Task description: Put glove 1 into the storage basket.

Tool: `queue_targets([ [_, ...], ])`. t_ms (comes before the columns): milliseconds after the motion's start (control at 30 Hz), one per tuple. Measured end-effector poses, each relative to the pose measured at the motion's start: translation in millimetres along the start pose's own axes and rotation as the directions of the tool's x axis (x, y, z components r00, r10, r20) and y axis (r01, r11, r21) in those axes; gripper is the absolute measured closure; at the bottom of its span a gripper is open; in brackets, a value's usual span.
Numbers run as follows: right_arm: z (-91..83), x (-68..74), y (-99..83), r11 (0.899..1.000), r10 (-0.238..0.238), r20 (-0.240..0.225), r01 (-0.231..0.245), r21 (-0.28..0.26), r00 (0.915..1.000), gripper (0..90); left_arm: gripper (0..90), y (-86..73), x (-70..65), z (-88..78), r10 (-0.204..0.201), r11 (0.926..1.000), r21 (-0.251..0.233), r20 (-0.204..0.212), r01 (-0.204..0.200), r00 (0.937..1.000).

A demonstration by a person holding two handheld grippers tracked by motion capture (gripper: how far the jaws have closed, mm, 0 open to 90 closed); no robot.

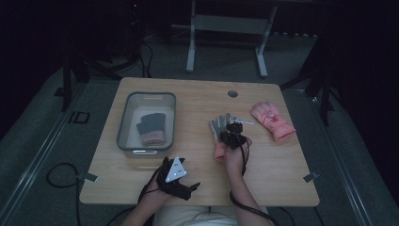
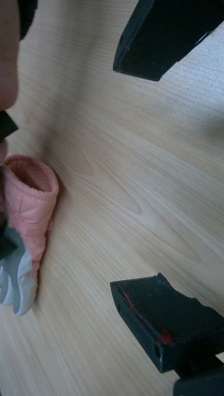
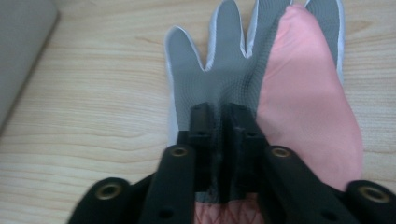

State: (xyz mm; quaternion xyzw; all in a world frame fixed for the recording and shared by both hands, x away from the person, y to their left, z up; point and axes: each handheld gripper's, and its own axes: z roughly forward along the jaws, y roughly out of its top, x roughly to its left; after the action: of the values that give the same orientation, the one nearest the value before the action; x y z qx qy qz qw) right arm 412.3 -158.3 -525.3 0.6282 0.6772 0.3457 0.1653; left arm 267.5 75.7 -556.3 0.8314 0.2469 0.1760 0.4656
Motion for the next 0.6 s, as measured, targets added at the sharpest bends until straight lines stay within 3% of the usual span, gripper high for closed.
queue_targets([
  [167, -29.3, -0.7, 13.0, 0.995, -0.029, -0.050, 0.024, -0.096, 0.9983, 73.1, 0.0, 0.5, -1.7, 1.5, 0.005, 1.0000, 0.005, 0.013, -0.006, 0.9999],
  [267, -47.6, -11.6, 25.7, 0.982, -0.122, -0.046, 0.114, -0.149, 0.9915, 71.0, 0.0, -0.6, -1.4, 2.7, 0.004, 0.9999, 0.009, 0.020, -0.004, 0.9998],
  [333, -56.2, -28.7, 33.4, 0.978, -0.152, -0.071, 0.140, -0.157, 0.9858, 71.2, 0.0, -1.0, -0.4, 3.6, 0.001, 0.9998, 0.022, 0.022, -0.002, 0.9998],
  [367, -60.0, -38.2, 36.6, 0.971, -0.185, -0.081, 0.169, -0.168, 0.9794, 70.7, 0.0, -1.2, -0.7, 4.1, 0.000, 0.9998, 0.021, 0.018, 0.000, 0.9998],
  [467, -65.7, -69.5, 45.6, 0.943, -0.307, -0.074, 0.293, -0.159, 0.9490, 68.2, 0.0, -1.9, 0.2, 4.6, -0.007, 0.9997, 0.024, 0.019, 0.006, 0.9998],
  [533, -68.3, -92.0, 52.7, 0.937, -0.328, -0.076, 0.314, -0.151, 0.9417, 67.7, 0.0, -2.3, 1.2, 5.5, -0.009, 0.9994, 0.035, 0.016, 0.008, 0.9998],
  [600, -71.0, -111.0, 58.8, 0.925, -0.364, -0.069, 0.353, -0.139, 0.9287, 67.7, 0.0, -1.8, 2.3, 4.8, -0.013, 0.9994, 0.032, 0.014, 0.013, 0.9998],
])
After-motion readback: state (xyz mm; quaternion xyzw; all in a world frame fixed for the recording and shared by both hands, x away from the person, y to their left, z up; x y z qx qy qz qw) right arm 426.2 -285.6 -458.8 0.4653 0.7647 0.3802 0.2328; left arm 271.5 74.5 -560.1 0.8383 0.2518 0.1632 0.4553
